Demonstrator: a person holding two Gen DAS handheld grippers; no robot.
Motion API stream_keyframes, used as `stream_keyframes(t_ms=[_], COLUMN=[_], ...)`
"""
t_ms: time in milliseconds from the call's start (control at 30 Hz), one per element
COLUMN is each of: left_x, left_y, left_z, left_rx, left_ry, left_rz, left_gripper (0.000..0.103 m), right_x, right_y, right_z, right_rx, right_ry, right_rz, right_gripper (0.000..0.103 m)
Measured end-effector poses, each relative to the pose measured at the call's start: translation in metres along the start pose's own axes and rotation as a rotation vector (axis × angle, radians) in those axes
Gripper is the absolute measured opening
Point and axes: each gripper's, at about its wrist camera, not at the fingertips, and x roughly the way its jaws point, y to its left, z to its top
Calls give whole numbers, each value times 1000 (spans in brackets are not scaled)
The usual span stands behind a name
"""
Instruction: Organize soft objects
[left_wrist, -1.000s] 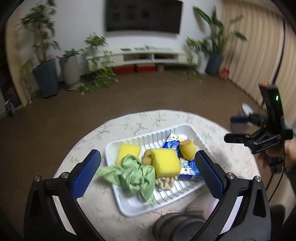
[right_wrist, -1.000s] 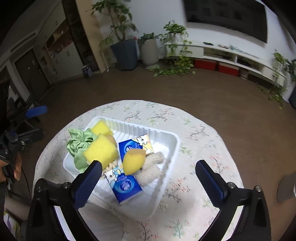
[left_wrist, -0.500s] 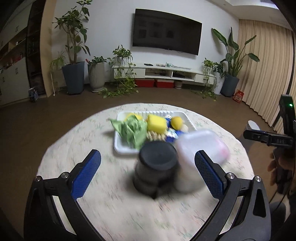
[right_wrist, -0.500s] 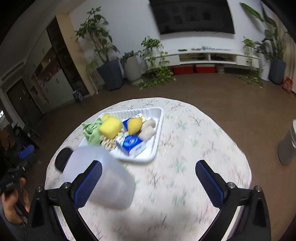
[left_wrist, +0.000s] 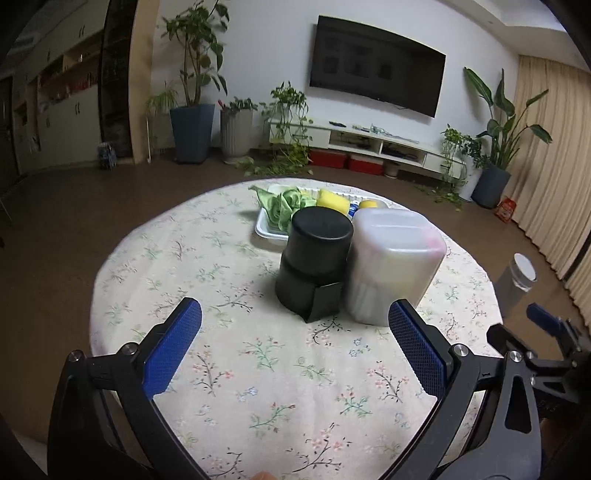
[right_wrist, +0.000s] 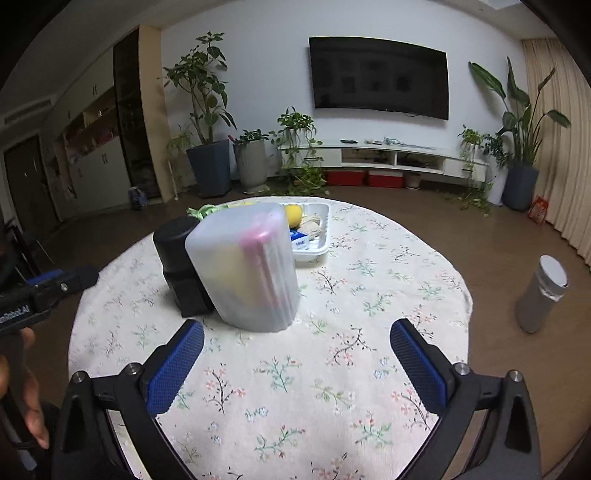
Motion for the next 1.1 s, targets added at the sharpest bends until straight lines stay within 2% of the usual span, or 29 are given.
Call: stream_keyframes(t_ms=[200, 467, 800, 967, 1100], left_x=[-6, -6, 4, 2, 3], left_y=[0, -4, -4, -13, -14], left_z=[-2, -1, -4, -7, -7], left_rx=[7, 30, 4, 58, 56], left_ry=[-31, -33, -18, -47, -41], left_rz=[18, 65, 41, 124, 146], left_gripper=[103, 103, 103, 103, 103], right_x=[-14, -11, -4, -2, -1], right_y=[9, 19, 26, 26, 26], right_z=[8, 5, -2, -4, -4], right_rx=[-21, -34, -35, -35, -33], right_ry=[-35, -16, 10, 20, 24], right_rz=[-35, -42, -48, -51, -54], right_gripper=[103, 103, 103, 103, 103])
